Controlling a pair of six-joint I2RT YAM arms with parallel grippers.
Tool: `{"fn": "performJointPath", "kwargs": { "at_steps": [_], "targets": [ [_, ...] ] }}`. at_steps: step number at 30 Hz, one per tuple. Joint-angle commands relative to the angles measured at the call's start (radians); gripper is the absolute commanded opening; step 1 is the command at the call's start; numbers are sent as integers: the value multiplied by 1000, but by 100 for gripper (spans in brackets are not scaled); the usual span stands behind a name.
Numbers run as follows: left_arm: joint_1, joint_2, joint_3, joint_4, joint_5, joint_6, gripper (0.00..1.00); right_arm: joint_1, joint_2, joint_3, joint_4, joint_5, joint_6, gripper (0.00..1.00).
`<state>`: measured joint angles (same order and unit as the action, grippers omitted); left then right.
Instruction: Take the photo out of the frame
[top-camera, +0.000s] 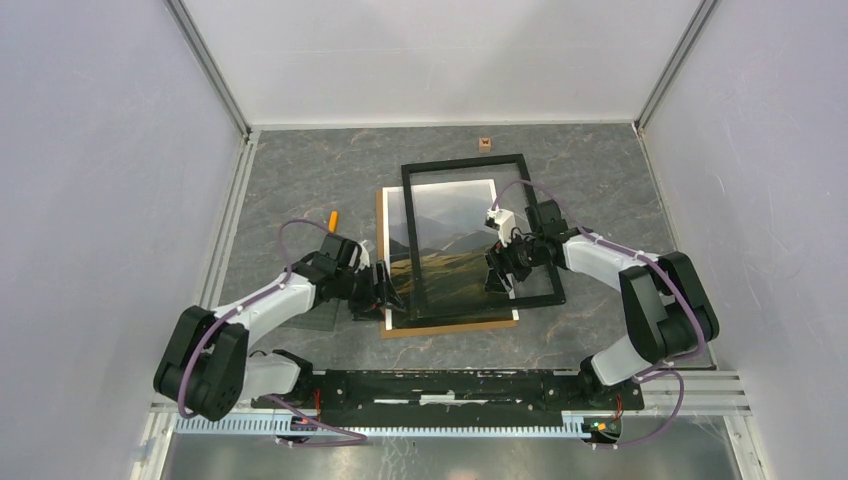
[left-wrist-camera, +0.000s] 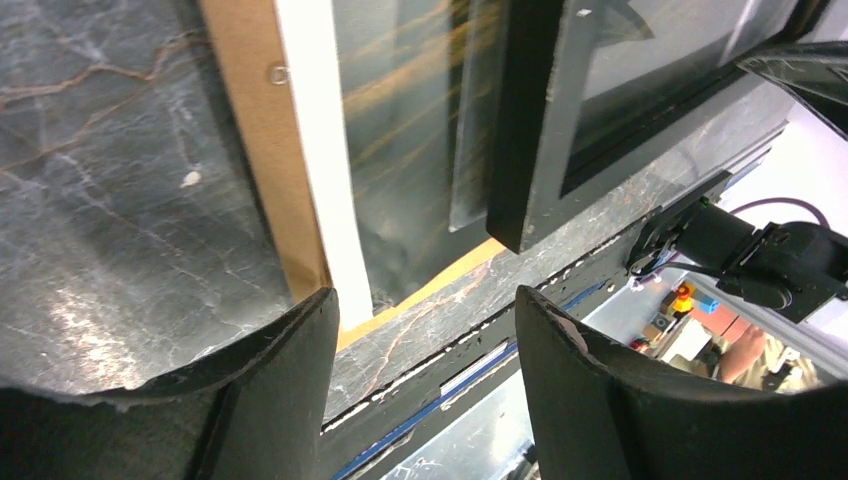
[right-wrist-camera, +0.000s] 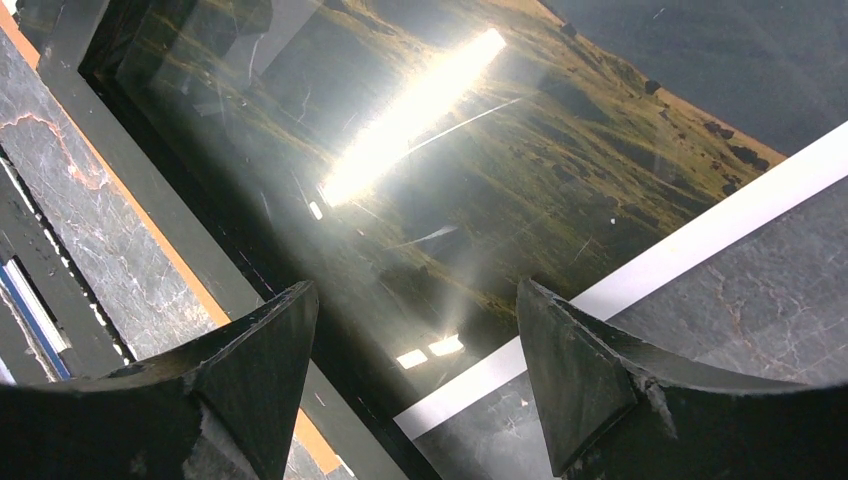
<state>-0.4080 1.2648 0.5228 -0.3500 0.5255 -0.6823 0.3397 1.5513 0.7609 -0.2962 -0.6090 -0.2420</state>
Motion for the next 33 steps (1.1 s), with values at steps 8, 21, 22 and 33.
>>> {"fn": "performJointPath", "kwargs": {
  "at_steps": [8, 21, 22, 33],
  "targets": [
    [-16, -82, 33, -42, -68, 73, 73, 8, 77, -46, -84, 154, -14, 80],
    [-17, 1, -27, 78, -90, 29, 75, 8, 80, -52, -88, 167, -22, 80],
    [-17, 6, -31, 93, -84, 27, 75, 8, 83, -52, -88, 167, -22, 80],
    [-94, 3, 5, 143, -108, 45, 75, 8, 95, -57, -78, 167, -11, 80]
  ]
}}
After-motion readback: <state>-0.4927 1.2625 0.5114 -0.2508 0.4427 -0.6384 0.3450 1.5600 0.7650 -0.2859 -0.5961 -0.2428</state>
